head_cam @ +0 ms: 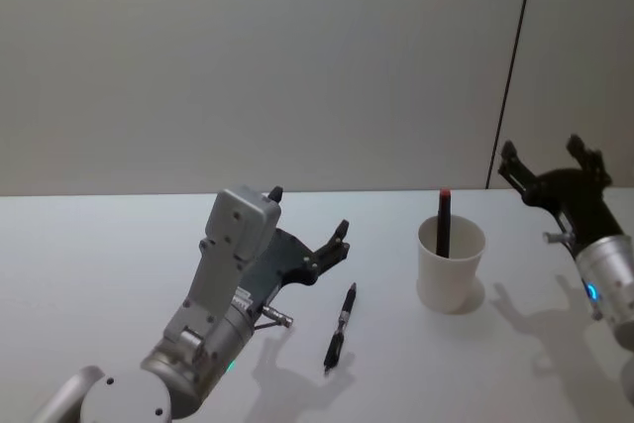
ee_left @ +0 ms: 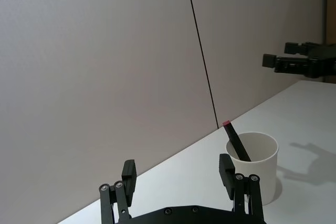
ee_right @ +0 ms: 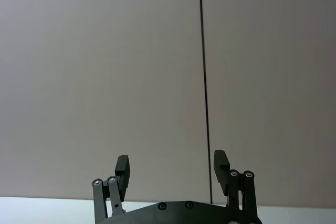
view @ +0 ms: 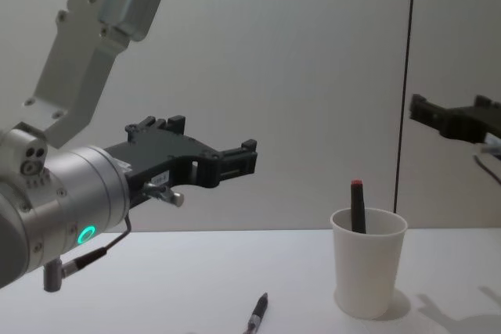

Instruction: Place the pen into the pen holder.

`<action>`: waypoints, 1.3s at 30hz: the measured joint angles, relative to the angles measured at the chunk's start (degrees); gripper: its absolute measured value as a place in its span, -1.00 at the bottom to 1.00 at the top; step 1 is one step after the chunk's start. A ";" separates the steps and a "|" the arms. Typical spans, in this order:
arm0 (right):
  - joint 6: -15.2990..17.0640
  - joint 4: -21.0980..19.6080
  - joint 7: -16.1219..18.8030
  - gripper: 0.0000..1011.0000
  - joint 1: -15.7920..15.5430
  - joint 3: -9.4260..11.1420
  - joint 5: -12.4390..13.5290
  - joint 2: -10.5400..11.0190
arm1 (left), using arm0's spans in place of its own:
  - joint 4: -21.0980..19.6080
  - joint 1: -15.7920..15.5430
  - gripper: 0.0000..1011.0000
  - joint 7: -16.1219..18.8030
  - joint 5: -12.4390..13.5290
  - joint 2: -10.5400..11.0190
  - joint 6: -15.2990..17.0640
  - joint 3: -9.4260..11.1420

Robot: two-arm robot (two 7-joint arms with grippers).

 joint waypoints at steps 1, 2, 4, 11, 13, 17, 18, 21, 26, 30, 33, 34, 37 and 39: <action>0.71 -1.06 -0.27 0.98 -0.70 0.11 0.05 0.16 | 0.00 0.00 0.99 0.00 0.00 0.00 0.00 0.00; 1.72 -2.60 -0.66 0.98 -1.75 0.27 0.14 0.38 | 0.00 0.00 0.99 0.00 0.00 0.00 0.00 0.00; 2.35 -3.33 -0.88 0.98 -2.26 0.34 0.18 0.49 | 0.00 0.00 0.99 0.00 0.00 0.00 0.00 0.00; 6.58 -9.49 -2.29 0.98 -6.48 1.01 0.55 1.47 | 0.00 0.00 0.99 0.00 0.00 0.00 0.00 0.00; 7.33 -10.47 -2.51 0.98 -7.14 1.16 0.62 1.66 | 0.00 0.00 0.99 0.00 0.00 0.00 0.00 0.00; 9.14 -12.28 -3.00 0.98 -8.36 1.48 0.77 2.06 | 0.00 0.00 0.99 0.00 0.00 0.00 0.00 0.00; 9.64 -12.80 -3.09 0.98 -8.71 1.61 0.80 2.20 | 0.00 0.00 0.99 0.00 0.00 0.00 0.00 0.00; 10.80 -13.64 -3.31 0.98 -9.32 1.84 0.84 2.49 | 0.00 0.00 0.99 0.00 0.00 0.00 0.00 0.00; 12.59 -14.40 -3.57 0.98 -10.00 2.11 0.77 2.90 | 0.00 0.00 0.99 0.00 0.00 0.00 0.00 0.00; 13.32 -14.66 -3.68 0.98 -10.26 2.24 0.64 3.08 | 0.00 0.00 0.99 0.00 0.00 0.00 0.00 0.00; 13.79 -14.79 -3.74 0.98 -10.41 2.31 0.55 3.19 | 0.00 0.00 0.99 0.00 0.00 0.00 0.00 0.00; 13.89 -14.82 -3.75 0.98 -10.45 2.32 0.53 3.21 | 0.00 0.00 0.99 0.00 0.00 0.00 0.00 0.00; 14.23 -14.94 -3.79 0.98 -10.56 2.37 0.47 3.27 | 0.00 0.00 0.99 0.00 0.00 -0.01 0.00 0.00; 14.42 -14.98 -3.82 0.98 -10.63 2.41 0.44 3.32 | 0.00 0.00 0.99 0.00 0.00 0.00 0.00 0.00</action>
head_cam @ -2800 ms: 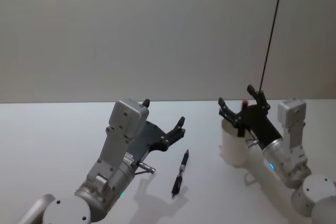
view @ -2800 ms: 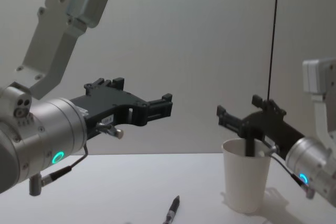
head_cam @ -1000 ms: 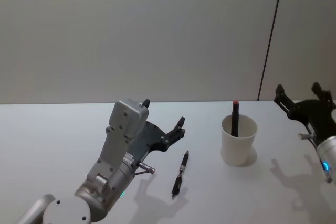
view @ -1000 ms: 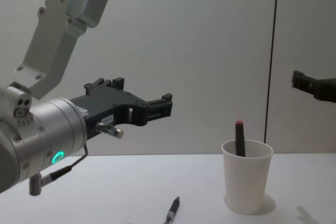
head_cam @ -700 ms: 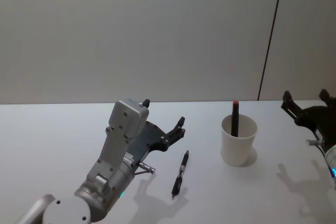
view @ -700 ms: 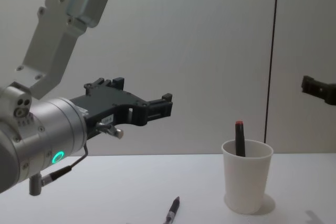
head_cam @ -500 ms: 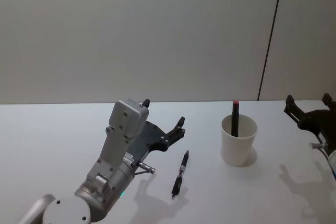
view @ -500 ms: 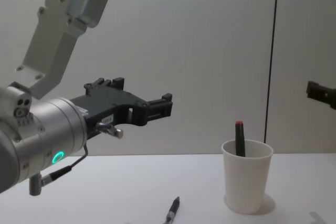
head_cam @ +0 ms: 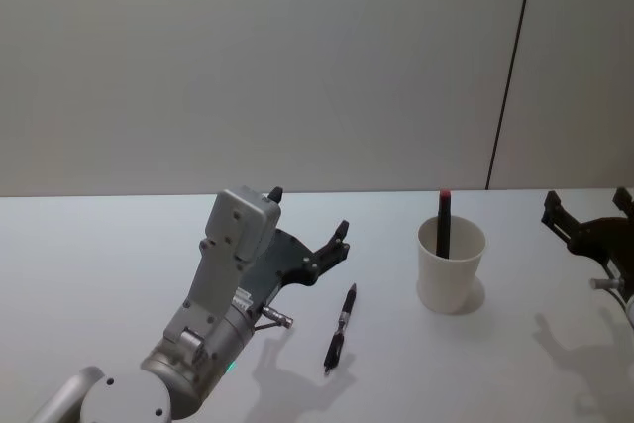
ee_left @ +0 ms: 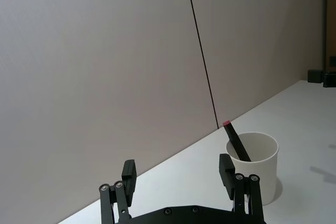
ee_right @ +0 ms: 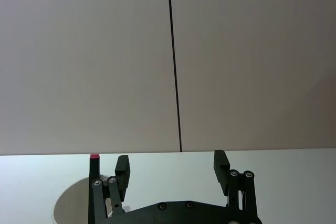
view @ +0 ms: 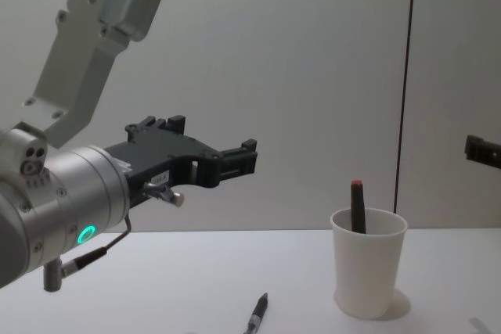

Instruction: Place the pen into the pen holder.

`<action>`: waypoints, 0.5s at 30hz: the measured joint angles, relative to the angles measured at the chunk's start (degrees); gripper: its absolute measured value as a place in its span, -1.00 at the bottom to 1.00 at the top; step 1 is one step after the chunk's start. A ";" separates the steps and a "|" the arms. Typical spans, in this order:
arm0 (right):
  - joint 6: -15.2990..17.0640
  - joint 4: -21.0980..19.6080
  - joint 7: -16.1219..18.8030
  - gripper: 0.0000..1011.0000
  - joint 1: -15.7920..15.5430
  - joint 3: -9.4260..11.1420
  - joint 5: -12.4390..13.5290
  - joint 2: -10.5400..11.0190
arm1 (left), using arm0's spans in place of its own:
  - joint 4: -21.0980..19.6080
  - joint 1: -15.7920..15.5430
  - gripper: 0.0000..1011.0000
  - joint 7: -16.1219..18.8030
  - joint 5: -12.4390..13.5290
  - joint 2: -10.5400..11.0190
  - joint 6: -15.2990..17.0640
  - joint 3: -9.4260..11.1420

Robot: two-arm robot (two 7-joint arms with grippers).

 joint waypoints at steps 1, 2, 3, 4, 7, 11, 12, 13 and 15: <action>0.07 -0.02 -0.01 0.98 -0.02 0.01 -0.01 0.01 | 0.00 0.00 0.99 0.00 0.00 0.00 0.00 0.00; 0.12 -0.05 -0.01 0.98 -0.03 0.02 -0.02 0.03 | 0.00 0.00 0.99 0.00 0.00 0.00 0.00 0.00; 0.21 -0.08 -0.02 0.98 -0.07 0.04 -0.03 0.05 | 0.00 0.00 0.99 0.00 0.00 0.00 0.00 0.00; 0.26 -0.10 -0.02 0.98 -0.08 0.05 -0.04 0.07 | 0.00 0.00 0.99 0.00 0.00 0.00 0.00 0.00; 0.41 -0.15 -0.05 0.98 -0.14 0.07 -0.06 0.10 | 0.00 0.00 0.99 0.00 0.00 0.00 0.00 0.00; 0.55 -0.20 -0.08 0.98 -0.18 0.09 -0.09 0.12 | 0.00 0.00 0.99 0.00 0.00 0.00 0.00 0.00; 0.57 -0.20 -0.08 0.98 -0.19 0.09 -0.09 0.12 | 0.00 0.00 0.99 0.00 0.00 0.00 0.00 0.00; 0.61 -0.22 -0.09 0.98 -0.20 0.10 -0.11 0.13 | 0.00 0.00 0.99 0.00 0.00 0.00 0.00 0.00; 0.66 -0.24 -0.11 0.98 -0.22 0.11 -0.12 0.14 | 0.00 0.00 0.99 0.00 0.00 0.00 0.00 0.00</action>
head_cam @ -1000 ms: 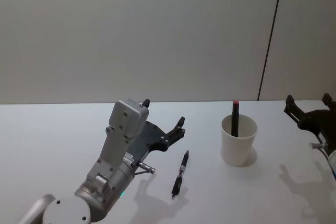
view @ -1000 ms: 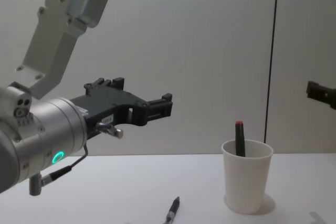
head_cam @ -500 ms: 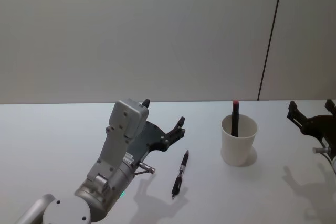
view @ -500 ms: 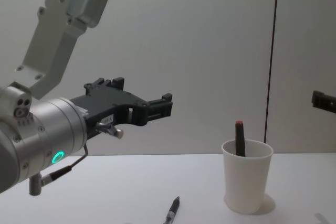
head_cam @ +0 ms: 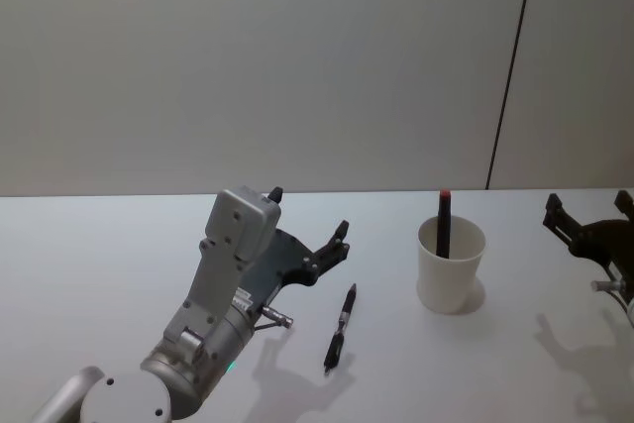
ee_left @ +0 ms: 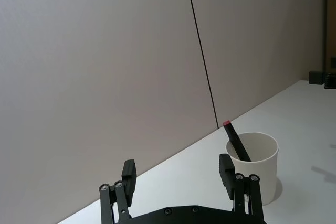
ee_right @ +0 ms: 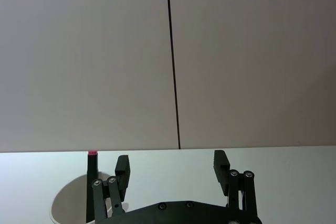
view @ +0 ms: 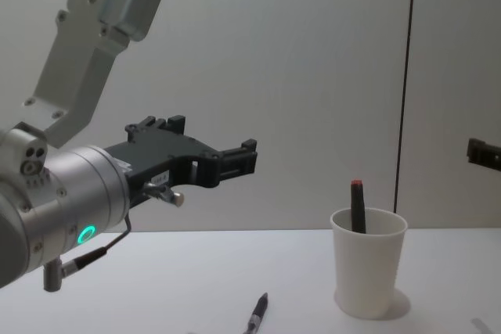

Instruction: Place the pen into the pen holder.

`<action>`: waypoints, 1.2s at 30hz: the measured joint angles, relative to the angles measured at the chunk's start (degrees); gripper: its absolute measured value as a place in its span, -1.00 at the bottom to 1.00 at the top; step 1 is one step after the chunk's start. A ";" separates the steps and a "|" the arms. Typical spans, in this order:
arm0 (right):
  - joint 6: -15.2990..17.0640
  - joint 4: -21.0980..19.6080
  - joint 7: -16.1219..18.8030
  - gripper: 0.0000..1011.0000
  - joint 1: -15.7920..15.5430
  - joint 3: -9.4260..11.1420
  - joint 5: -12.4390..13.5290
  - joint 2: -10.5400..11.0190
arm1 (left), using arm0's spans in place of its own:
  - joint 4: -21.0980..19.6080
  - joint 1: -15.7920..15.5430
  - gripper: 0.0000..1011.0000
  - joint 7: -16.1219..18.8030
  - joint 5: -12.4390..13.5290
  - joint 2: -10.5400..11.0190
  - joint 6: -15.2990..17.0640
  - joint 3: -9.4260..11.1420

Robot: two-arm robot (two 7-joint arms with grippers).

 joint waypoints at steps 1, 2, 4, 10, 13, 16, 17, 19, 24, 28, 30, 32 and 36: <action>0.02 0.00 0.00 0.98 0.00 0.00 -0.01 0.00 | 0.00 0.00 0.99 0.00 0.00 0.00 0.00 0.00; 0.04 -0.01 0.00 0.98 -0.01 0.01 -0.01 0.01 | 0.00 0.00 0.99 0.00 0.00 0.00 0.00 0.00; 0.08 -0.02 0.00 0.98 -0.02 0.02 -0.03 0.02 | 0.00 0.00 0.99 0.00 0.00 0.00 0.00 0.00; 0.16 -0.06 0.00 0.98 -0.06 0.04 -0.04 0.05 | 0.00 0.00 0.99 0.00 0.00 0.00 0.00 0.00; 0.18 -0.08 -0.01 0.98 -0.07 0.04 -0.04 0.06 | 0.00 0.02 0.99 0.00 0.00 0.00 0.00 0.00; 0.20 -0.08 0.00 0.98 -0.08 0.04 -0.04 0.07 | -0.06 0.10 0.99 0.00 -0.04 0.00 0.19 -0.03; 0.21 -0.09 0.00 0.98 -0.09 0.04 -0.04 0.07 | -0.12 0.13 0.99 0.00 -0.06 0.00 0.30 -0.04; 0.22 -0.09 0.00 0.98 -0.09 0.04 -0.04 0.07 | -0.35 0.19 0.99 0.05 -0.26 0.01 0.87 -0.09; 0.25 -0.09 0.00 0.98 -0.09 0.04 -0.04 0.07 | -0.98 0.25 0.99 0.49 -1.16 -0.09 3.38 -0.26; 0.27 -0.09 0.01 0.98 -0.09 0.04 -0.04 0.07 | -1.28 0.02 0.99 0.96 -1.89 -0.41 6.10 -0.44; 0.27 -0.09 0.00 0.98 -0.09 0.04 -0.03 0.07 | -1.33 -0.20 0.99 1.13 -2.18 -0.64 7.20 -0.52; 0.28 -0.08 0.00 0.98 -0.09 0.03 -0.03 0.07 | -1.33 -0.60 0.99 1.40 -2.65 -1.04 9.23 -0.64; 0.27 -0.08 0.00 0.98 -0.09 0.04 -0.03 0.07 | -0.62 -1.69 0.99 1.83 -3.68 -2.07 13.16 -0.90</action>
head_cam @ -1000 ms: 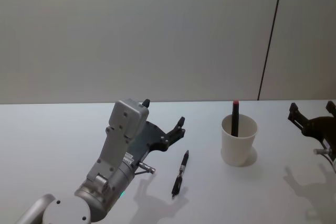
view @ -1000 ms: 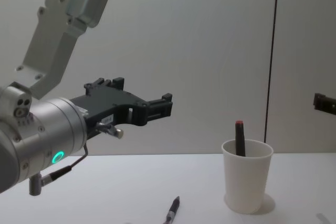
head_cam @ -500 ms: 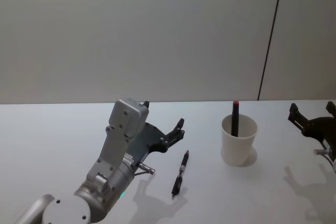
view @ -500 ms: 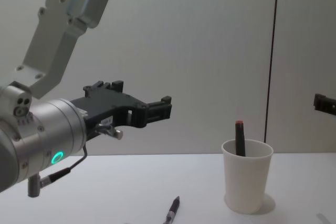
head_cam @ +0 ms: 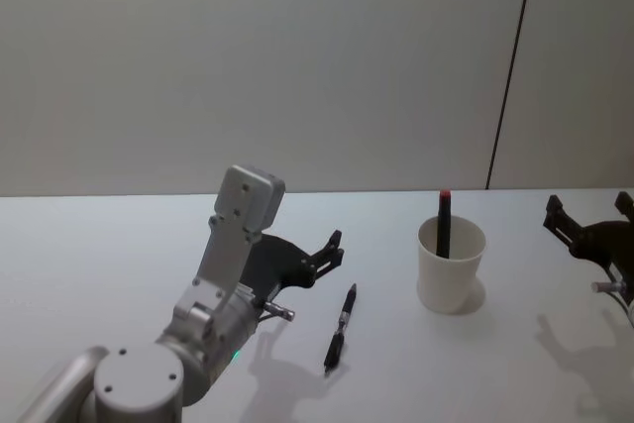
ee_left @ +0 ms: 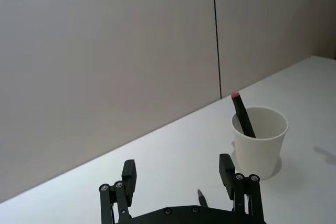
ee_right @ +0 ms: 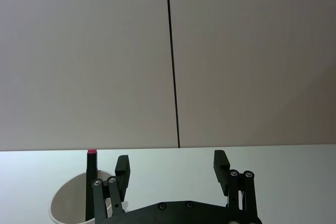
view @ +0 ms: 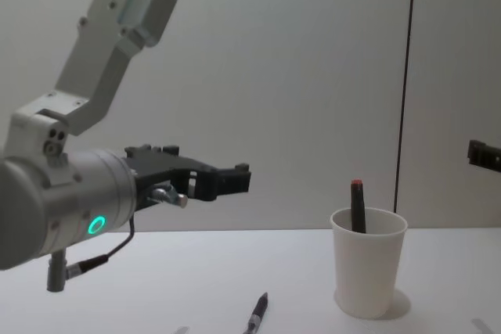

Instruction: Place the pen into the pen holder.

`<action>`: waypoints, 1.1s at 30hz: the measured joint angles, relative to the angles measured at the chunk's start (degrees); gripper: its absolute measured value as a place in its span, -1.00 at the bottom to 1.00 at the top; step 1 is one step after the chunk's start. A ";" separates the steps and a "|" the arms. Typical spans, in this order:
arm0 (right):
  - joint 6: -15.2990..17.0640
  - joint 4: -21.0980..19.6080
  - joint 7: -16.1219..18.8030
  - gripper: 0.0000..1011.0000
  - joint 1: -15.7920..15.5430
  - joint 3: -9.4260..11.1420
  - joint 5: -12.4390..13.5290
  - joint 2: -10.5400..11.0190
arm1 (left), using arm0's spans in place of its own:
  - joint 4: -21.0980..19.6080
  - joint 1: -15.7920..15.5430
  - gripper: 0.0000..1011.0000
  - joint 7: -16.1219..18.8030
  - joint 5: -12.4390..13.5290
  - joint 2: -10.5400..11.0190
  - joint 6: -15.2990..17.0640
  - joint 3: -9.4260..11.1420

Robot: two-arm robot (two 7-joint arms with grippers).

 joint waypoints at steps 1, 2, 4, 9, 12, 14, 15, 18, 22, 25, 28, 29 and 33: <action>0.00 0.00 0.00 0.98 0.00 0.00 0.00 0.00 | 0.00 0.00 0.99 0.00 0.00 0.00 0.00 0.00; 0.00 0.00 0.00 0.98 0.00 0.00 0.00 0.00 | 0.41 -0.46 0.99 0.13 -0.37 -0.38 1.31 -0.09; 0.00 0.00 0.00 0.98 0.00 0.00 0.00 0.00 | 1.26 -1.19 0.99 0.34 -0.97 -1.04 3.22 -0.22; 0.00 0.00 0.00 0.98 0.00 0.00 0.00 0.00 | 3.64 -2.84 0.99 0.73 -2.30 -2.55 5.99 -0.48; -0.01 0.01 0.00 0.98 0.00 0.00 0.00 0.00 | 5.42 -3.78 0.99 0.89 -3.12 -3.55 7.20 -0.58; 0.00 0.01 0.00 0.98 0.01 0.00 0.00 0.00 | 6.20 -4.21 0.99 0.95 -3.46 -3.95 7.70 -0.62; 0.00 0.00 0.00 0.98 0.00 0.00 0.00 0.00 | 7.08 -4.65 0.99 0.99 -3.79 -4.43 8.18 -0.66; -0.01 0.01 0.00 0.98 0.00 0.00 0.00 0.00 | 8.46 -5.33 0.99 1.08 -4.37 -5.16 9.18 -0.69; -0.01 0.01 0.00 0.98 0.01 0.00 0.00 0.00 | 10.10 -6.17 0.99 1.26 -4.84 -6.05 10.63 -0.70; -0.01 0.01 0.00 0.98 0.00 0.00 0.00 0.00 | 11.08 -6.57 0.99 1.46 -5.11 -6.62 11.63 -0.63; -0.01 0.01 0.00 0.98 0.01 0.00 0.00 0.00 | 11.90 -6.83 0.99 1.73 -5.38 -7.16 12.67 -0.48; -0.01 0.00 0.00 0.98 0.00 0.00 0.00 0.00 | 12.07 -6.87 0.99 1.82 -5.46 -7.26 12.94 -0.45; -0.01 0.00 0.00 0.98 0.00 0.00 0.00 0.00 | 12.88 -6.94 0.99 2.21 -5.85 -7.84 14.13 -0.16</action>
